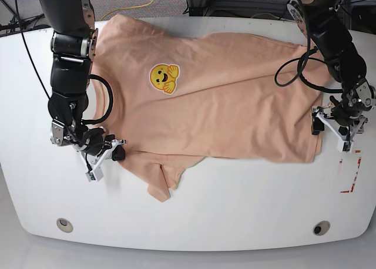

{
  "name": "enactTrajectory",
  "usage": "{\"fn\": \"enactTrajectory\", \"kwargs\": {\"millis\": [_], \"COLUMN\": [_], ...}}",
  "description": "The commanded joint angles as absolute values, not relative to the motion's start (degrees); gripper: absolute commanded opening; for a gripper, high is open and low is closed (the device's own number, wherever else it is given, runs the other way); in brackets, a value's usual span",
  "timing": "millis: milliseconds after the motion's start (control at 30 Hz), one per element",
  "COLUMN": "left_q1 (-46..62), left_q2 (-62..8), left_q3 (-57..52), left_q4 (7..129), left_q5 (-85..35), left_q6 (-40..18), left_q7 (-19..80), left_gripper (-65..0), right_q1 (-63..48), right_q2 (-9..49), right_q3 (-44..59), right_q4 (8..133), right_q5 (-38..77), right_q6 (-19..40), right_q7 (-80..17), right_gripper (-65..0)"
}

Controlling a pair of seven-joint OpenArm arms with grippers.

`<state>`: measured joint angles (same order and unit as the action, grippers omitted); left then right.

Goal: Fold the T-shirt properly
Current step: 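Grasp the shirt's hem edge with both grippers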

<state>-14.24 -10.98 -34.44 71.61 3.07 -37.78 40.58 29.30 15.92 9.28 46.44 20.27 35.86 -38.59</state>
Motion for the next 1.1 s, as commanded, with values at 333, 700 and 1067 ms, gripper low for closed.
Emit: {"fn": "enactTrajectory", "kwargs": {"millis": [333,700,1067], "left_q1": [-19.8,-20.2,-15.6], "left_q2": [-11.1,-9.5,-9.1], "left_q3": [-34.4,-31.0,-28.9], "left_q4": [61.2,61.1,74.2], "left_q5": [2.3,2.7,2.8], "left_q6": [-40.0,-40.0,-40.0], "left_q7": [39.4,34.9,35.1], "left_gripper": [-14.2,-60.7,-65.0], "right_q1": [30.8,29.4,24.6], "right_q2": [16.6,16.9,18.2], "right_q3": [9.5,9.5,9.7], "right_q4": [51.8,57.2,71.2], "right_q5": [21.2,21.0,21.0], "right_q6": [36.1,35.8,35.8], "right_q7": [-37.4,-37.8,-44.5], "right_gripper": [-65.0,-65.0,-65.0]}}
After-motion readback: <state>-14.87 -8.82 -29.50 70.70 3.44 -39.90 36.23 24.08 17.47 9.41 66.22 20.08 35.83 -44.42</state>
